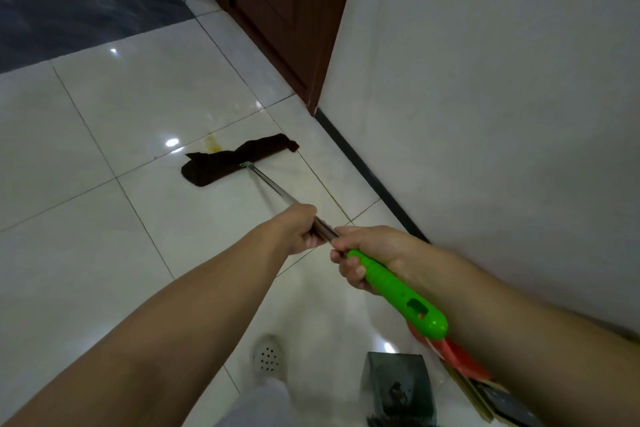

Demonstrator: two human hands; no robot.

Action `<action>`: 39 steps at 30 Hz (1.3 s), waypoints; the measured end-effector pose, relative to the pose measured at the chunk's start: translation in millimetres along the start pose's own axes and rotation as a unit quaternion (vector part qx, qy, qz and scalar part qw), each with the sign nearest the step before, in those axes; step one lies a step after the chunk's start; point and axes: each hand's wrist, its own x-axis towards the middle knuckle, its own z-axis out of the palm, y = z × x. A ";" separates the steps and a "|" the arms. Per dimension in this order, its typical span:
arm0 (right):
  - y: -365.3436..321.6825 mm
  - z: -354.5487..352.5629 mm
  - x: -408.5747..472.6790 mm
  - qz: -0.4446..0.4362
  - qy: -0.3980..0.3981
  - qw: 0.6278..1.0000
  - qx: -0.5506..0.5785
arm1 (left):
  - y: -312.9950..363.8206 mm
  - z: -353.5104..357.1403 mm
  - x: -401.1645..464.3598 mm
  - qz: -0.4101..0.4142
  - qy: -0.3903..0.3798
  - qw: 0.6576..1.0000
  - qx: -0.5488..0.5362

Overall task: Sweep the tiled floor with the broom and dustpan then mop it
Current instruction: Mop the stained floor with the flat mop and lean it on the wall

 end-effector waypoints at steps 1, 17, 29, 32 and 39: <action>3.3 -8.4 -7.9 0.003 0.003 1.000 0.001 | -6.1 8.7 -3.1 -0.008 -0.014 1.000 -0.002; 11.2 -109.0 -115.6 0.058 0.001 0.992 -0.109 | -61.7 115.8 -55.8 -0.134 -0.160 0.975 -0.077; -119.7 -151.6 -48.7 0.027 -0.016 0.952 -0.304 | 30.4 158.8 0.0 -0.039 -0.047 0.988 -0.140; -155.0 -157.1 -21.6 0.019 -0.028 0.941 -0.337 | 56.6 164.1 24.9 -0.018 -0.011 0.984 -0.174; -215.4 -126.0 42.9 0.014 -0.068 0.932 -0.355 | 107.8 138.5 66.6 0.049 0.084 0.946 -0.309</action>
